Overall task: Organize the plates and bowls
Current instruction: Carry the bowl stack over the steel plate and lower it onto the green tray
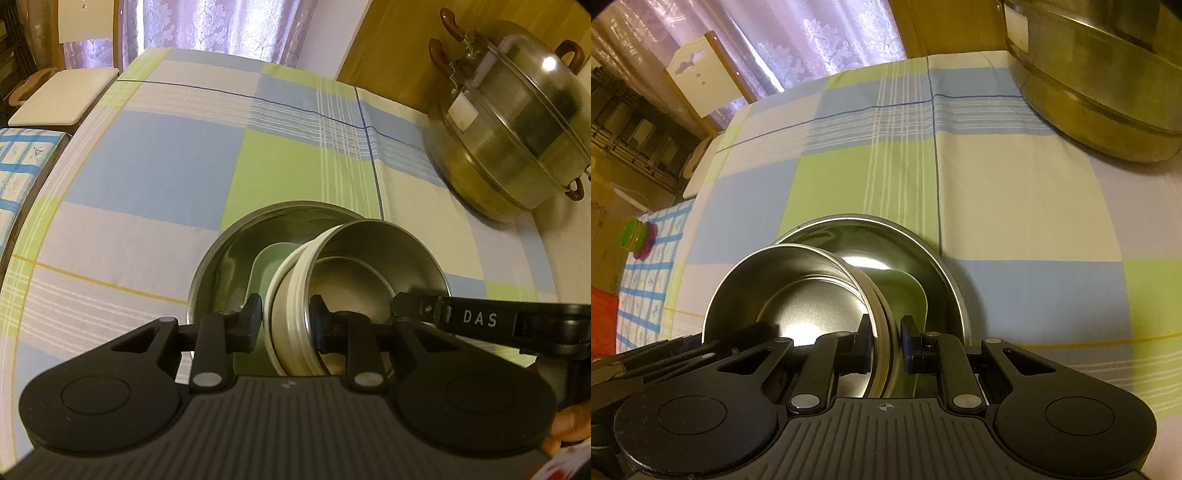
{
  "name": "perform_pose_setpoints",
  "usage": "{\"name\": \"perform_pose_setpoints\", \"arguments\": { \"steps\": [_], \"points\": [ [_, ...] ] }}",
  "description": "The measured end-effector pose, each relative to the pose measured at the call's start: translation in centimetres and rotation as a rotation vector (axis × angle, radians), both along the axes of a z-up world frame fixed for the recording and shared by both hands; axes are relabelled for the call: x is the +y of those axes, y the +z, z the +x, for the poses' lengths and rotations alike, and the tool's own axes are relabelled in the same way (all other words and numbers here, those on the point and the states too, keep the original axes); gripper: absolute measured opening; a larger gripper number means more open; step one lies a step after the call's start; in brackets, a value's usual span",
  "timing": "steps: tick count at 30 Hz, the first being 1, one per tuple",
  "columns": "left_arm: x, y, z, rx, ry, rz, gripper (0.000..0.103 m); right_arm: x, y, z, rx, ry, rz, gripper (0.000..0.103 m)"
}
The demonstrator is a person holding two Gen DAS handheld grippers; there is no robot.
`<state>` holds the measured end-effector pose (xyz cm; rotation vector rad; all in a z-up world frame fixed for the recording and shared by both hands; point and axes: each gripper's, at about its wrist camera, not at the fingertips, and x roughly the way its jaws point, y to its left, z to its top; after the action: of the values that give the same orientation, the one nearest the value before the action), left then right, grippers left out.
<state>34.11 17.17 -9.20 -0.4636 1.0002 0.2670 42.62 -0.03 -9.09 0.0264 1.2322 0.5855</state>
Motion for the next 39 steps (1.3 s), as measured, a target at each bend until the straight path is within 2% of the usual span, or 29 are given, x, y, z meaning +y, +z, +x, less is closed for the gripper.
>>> {"name": "perform_pose_setpoints", "arguments": {
  "steps": [18,23,39],
  "points": [
    [0.0,0.1,0.1,0.008,-0.01,0.006,0.024,0.0,0.7,-0.4,-0.021,0.013,-0.002,0.018],
    [-0.1,0.3,0.0,0.006,-0.014,0.009,0.024,-0.4,1.1,-0.7,-0.029,0.012,0.009,0.034],
    [-0.2,2.1,-1.1,-0.028,-0.035,0.037,0.024,-1.2,1.9,-2.1,-0.047,-0.012,0.03,0.036]
  ]
}}
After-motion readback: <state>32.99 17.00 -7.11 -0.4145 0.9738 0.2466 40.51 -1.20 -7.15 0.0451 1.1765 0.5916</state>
